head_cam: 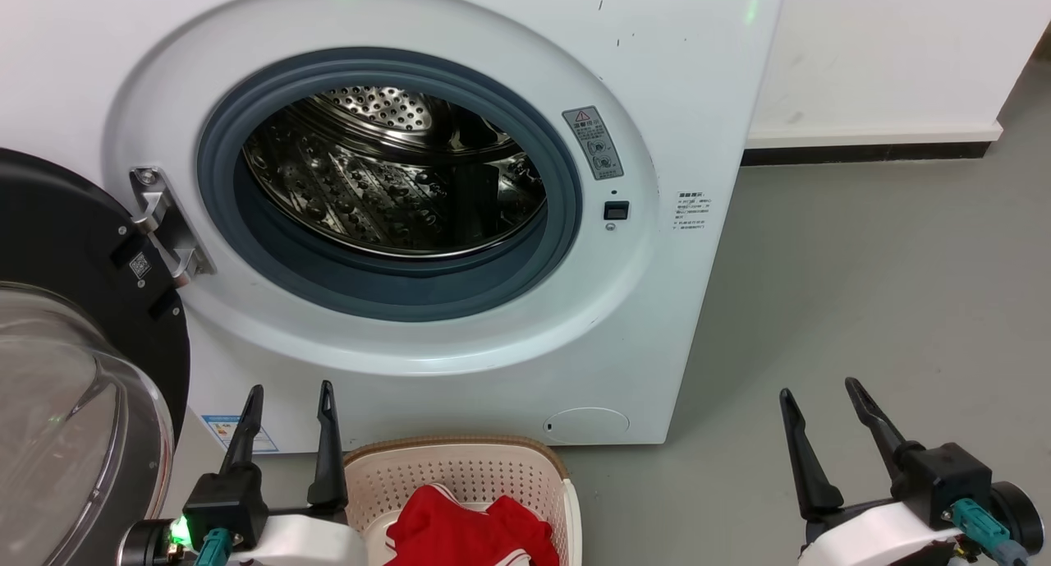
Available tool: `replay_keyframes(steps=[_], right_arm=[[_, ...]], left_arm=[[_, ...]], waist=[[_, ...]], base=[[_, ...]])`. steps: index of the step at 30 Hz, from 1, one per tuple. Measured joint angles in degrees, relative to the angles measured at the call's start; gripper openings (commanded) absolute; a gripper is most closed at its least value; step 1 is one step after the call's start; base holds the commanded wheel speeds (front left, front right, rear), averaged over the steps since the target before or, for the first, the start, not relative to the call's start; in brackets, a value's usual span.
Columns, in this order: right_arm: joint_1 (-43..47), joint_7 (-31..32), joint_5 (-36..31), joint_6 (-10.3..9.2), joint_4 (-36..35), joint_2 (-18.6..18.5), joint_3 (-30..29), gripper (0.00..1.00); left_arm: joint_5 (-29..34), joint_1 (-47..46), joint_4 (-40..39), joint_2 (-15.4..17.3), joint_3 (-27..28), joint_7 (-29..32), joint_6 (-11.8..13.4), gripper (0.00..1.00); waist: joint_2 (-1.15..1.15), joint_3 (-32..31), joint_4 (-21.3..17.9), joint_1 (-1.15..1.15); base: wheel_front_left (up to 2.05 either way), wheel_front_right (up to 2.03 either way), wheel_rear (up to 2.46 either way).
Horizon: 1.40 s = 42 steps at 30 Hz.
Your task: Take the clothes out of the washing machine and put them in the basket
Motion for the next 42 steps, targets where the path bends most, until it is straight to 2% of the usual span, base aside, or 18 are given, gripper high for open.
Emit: replay_keyframes(steps=[1, 2, 6, 26, 27, 33, 34, 42], right_arm=[[0.0, 0.0, 0.01, 0.0, 0.04, 0.0, 0.04, 1.0], [0.01, 0.0, 0.03, 0.0, 0.18, 0.01, 0.02, 0.0], [0.81, 0.15, 0.6, 0.0, 1.78, 0.02, 0.22, 0.0], [-1.16, 1.74, 25.08, -0.01, 4.99, -0.99, -0.2, 0.0], [-1.37, 2.11, 28.22, -0.01, 5.46, -1.12, -0.32, 0.0], [-2.35, 2.65, 34.14, -0.01, 6.19, -1.35, -0.56, 0.0], [-2.51, 2.76, 36.87, -0.01, 6.57, -1.41, -0.7, 0.0], [-3.35, 3.54, 43.88, -0.01, 7.54, -1.6, -1.14, 0.0]], left_arm=[[-0.08, -0.07, 0.0, 0.01, -0.02, 0.0, -0.08, 1.0], [-0.16, -0.08, 0.11, -0.03, -0.03, 0.01, -0.13, 0.0], [-0.91, 0.9, 2.16, -0.21, 0.1, 0.64, -0.21, 0.0], [-22.71, -0.58, 3.92, -0.73, 1.97, 5.91, -2.63, 0.0], [-25.58, -0.89, 4.12, -0.77, 2.19, 6.59, -3.02, 0.0], [-30.96, -1.55, 4.57, -0.83, 2.65, 7.97, -3.57, 0.0], [-33.57, -1.8, 4.72, -0.88, 2.97, 8.59, -3.98, 0.0], [-40.12, -2.67, 5.3, -1.01, 3.58, 10.1, -4.71, 0.0]], waist=[[0.0, 0.01, -0.05, 0.0], [0.0, 0.0, -0.09, 0.0], [0.0, 0.02, -0.07, 0.0], [0.0, 0.32, 0.37, 0.0], [0.0, 0.36, 0.43, 0.0], [0.0, 0.45, 0.55, 0.0], [0.0, 0.49, 0.61, 0.0], [0.0, 0.6, 0.78, 0.0]], base=[[0.0, 0.0, 0.0], [0.0, 0.0, 0.0], [0.0, 0.0, 0.0], [0.0, 0.0, 0.0], [0.0, 0.0, 0.0], [0.0, 0.0, 0.0], [0.0, 0.0, 0.0], [0.0, 0.0, 0.0]])
